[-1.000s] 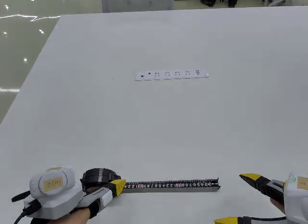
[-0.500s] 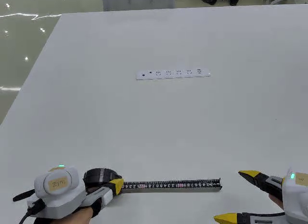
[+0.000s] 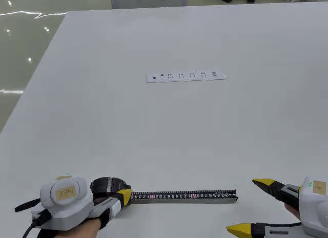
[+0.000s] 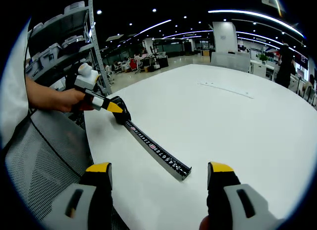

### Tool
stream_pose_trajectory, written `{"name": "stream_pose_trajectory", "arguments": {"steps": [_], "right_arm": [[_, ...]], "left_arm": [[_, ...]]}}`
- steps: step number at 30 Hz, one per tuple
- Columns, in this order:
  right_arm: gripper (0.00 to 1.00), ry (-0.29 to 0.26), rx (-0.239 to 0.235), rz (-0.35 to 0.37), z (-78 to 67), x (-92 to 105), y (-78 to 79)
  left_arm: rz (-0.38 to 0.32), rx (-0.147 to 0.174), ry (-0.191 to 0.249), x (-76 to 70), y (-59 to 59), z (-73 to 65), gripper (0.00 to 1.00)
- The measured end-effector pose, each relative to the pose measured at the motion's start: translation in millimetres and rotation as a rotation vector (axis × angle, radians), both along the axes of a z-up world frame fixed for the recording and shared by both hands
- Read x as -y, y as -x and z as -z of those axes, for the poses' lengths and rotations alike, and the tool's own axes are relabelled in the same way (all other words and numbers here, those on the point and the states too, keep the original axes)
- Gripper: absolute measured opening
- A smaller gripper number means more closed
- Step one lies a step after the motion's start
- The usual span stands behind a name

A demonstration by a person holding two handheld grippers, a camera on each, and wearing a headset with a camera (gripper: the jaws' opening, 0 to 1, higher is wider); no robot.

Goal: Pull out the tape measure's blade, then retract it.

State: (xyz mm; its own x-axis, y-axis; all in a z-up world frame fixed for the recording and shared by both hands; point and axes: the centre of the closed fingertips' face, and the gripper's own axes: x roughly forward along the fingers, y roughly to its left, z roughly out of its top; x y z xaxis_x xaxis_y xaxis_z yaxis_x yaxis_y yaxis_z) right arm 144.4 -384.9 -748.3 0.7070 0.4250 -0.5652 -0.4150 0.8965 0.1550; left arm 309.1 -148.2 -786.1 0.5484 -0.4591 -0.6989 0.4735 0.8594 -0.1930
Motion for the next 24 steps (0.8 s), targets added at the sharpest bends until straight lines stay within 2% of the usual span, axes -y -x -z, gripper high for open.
{"name": "stream_pose_trajectory", "arguments": {"steps": [3, 14, 24], "right_arm": [[0.79, 0.002, -0.001, -0.004, 0.6, -0.4, -1.1], [0.75, 0.004, -0.003, -0.027, 6.0, -1.6, -8.0], [0.71, 0.002, -0.013, -0.052, 14.8, -2.9, -12.3]], "left_arm": [[0.005, 0.001, -0.014, 0.1, 0.6, 0.5, 0.58], [0.003, -0.015, -0.022, -0.5, 0.9, 0.7, 0.58], [0.004, -0.013, -0.034, -1.4, 1.7, 0.7, 0.58]]}}
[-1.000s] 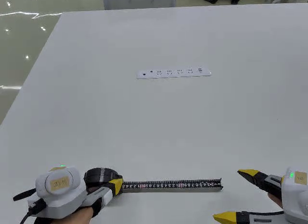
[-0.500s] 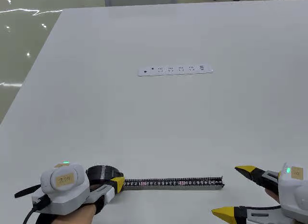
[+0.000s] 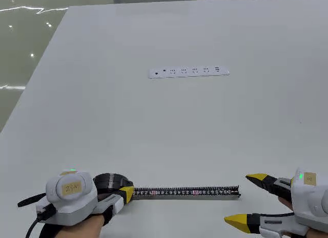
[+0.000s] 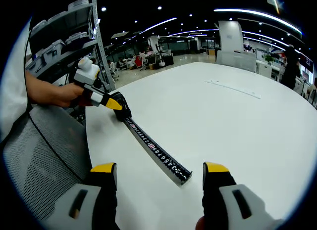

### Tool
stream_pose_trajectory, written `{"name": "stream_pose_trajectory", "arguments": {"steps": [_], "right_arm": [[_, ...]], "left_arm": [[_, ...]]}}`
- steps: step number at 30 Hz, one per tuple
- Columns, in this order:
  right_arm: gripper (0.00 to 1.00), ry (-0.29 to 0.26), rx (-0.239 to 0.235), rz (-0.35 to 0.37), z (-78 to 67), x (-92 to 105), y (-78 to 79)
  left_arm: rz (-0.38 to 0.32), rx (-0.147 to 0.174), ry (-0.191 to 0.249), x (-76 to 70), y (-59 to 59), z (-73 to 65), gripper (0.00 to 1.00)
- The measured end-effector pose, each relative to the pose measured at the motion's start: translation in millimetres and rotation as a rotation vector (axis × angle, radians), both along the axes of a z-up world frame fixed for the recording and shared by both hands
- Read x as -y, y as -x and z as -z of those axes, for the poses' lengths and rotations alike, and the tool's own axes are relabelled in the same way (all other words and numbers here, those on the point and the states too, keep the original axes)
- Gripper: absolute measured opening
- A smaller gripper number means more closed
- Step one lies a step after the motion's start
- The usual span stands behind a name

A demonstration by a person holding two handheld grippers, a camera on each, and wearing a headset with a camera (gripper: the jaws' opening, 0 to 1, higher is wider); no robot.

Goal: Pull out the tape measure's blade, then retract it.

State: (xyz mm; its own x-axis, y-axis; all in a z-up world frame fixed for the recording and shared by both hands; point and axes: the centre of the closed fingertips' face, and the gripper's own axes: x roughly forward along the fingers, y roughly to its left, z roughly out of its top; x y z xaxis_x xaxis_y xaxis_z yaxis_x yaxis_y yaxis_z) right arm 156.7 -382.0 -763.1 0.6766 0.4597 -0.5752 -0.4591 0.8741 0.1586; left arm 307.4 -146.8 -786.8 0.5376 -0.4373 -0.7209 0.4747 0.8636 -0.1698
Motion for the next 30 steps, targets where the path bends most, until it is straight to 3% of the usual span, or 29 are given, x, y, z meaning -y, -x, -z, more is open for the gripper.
{"name": "stream_pose_trajectory", "arguments": {"steps": [13, 30], "right_arm": [[0.64, -0.019, -0.008, -0.016, 13.4, -0.3, -6.1], [0.52, 0.021, -0.029, -0.064, 33.9, 7.1, -9.9]], "left_arm": [[-0.012, -0.008, 0.005, 0.0, 0.8, -0.2, 0.58], [-0.013, -0.004, -0.009, 0.2, 0.5, 0.7, 0.58]]}}
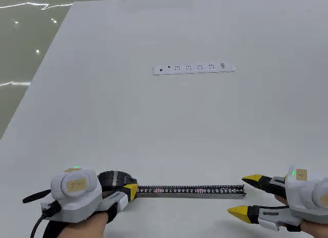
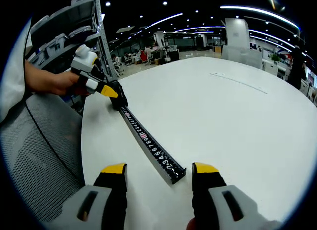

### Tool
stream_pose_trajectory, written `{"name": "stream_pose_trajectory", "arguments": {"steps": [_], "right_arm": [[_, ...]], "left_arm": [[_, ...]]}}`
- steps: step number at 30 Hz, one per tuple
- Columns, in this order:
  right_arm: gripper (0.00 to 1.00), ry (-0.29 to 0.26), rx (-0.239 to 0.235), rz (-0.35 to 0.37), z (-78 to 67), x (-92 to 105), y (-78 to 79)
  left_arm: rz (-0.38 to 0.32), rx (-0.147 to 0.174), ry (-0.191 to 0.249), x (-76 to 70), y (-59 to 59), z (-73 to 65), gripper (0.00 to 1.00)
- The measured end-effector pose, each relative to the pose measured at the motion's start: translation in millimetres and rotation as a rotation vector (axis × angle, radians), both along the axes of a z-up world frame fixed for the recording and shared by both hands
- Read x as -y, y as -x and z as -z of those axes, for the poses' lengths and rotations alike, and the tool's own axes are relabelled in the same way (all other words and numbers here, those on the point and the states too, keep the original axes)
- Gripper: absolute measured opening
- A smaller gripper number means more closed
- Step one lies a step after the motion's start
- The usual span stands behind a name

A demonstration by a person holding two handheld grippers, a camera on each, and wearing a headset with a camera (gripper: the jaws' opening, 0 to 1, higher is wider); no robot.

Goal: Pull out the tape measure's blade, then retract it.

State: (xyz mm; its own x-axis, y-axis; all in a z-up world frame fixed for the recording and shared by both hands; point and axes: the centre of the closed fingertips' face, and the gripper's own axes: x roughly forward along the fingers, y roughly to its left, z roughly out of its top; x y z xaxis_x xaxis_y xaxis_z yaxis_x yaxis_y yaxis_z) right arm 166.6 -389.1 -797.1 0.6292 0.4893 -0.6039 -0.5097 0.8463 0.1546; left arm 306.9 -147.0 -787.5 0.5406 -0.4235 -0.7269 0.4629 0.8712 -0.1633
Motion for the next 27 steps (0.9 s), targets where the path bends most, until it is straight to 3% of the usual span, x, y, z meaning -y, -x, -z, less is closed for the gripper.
{"name": "stream_pose_trajectory", "arguments": {"steps": [18, 27], "right_arm": [[0.37, 0.05, -0.004, -0.079, 12.6, 5.2, -4.4], [0.3, 0.104, 0.011, -0.141, 17.0, 6.7, -4.1]], "left_arm": [[0.0, -0.005, 0.0, -0.4, -0.1, 0.3, 0.58], [0.001, -0.006, 0.0, -0.7, -0.2, 0.5, 0.57]]}}
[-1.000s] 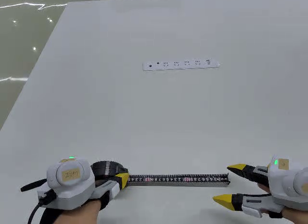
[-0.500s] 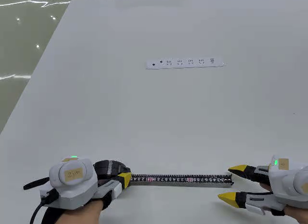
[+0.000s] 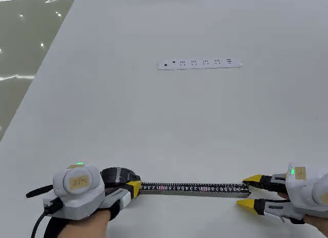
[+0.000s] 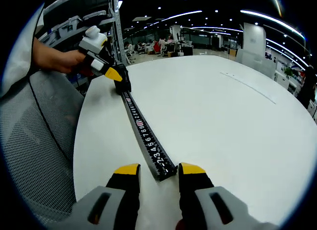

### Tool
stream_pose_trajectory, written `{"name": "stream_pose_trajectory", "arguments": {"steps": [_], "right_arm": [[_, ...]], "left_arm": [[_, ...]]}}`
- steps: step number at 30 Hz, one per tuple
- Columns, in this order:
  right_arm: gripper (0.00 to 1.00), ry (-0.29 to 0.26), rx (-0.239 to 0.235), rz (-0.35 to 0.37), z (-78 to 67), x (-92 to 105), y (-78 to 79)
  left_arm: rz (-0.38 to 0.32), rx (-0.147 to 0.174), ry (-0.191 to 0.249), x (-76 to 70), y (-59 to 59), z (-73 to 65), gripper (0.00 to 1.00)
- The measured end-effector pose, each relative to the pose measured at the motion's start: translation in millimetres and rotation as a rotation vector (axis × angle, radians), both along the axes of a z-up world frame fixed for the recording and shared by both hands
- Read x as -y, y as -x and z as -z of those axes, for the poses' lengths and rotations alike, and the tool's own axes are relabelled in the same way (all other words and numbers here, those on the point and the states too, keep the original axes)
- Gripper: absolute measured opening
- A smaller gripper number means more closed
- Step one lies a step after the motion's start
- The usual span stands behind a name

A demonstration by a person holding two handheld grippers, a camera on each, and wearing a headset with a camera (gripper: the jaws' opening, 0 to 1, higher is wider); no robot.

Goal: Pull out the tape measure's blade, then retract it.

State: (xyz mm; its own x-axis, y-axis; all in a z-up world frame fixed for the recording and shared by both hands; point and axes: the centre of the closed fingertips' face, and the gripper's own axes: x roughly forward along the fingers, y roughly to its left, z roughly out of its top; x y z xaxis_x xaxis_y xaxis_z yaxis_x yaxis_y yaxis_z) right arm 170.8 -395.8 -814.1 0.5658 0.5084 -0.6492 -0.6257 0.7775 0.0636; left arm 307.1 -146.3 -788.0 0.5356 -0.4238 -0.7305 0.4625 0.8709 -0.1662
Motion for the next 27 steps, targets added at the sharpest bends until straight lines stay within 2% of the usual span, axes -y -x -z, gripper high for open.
{"name": "stream_pose_trajectory", "arguments": {"steps": [10, 17, 23, 27], "right_arm": [[0.18, 0.02, 0.037, -0.037, 1.8, 5.3, -3.7], [0.15, 0.029, 0.057, -0.08, 1.7, 5.5, -3.9], [0.15, 0.003, 0.044, -0.044, 1.6, 6.5, -4.5], [0.15, 0.012, 0.03, -0.038, 1.8, 6.6, -4.7]], "left_arm": [[0.001, 0.001, 0.001, 0.0, 0.0, 0.3, 0.57], [0.0, 0.0, 0.0, 0.2, -0.4, 0.4, 0.57], [-0.003, 0.004, -0.003, 0.4, -0.4, 0.1, 0.58], [-0.008, 0.003, -0.004, 0.7, -0.5, -0.1, 0.58]]}}
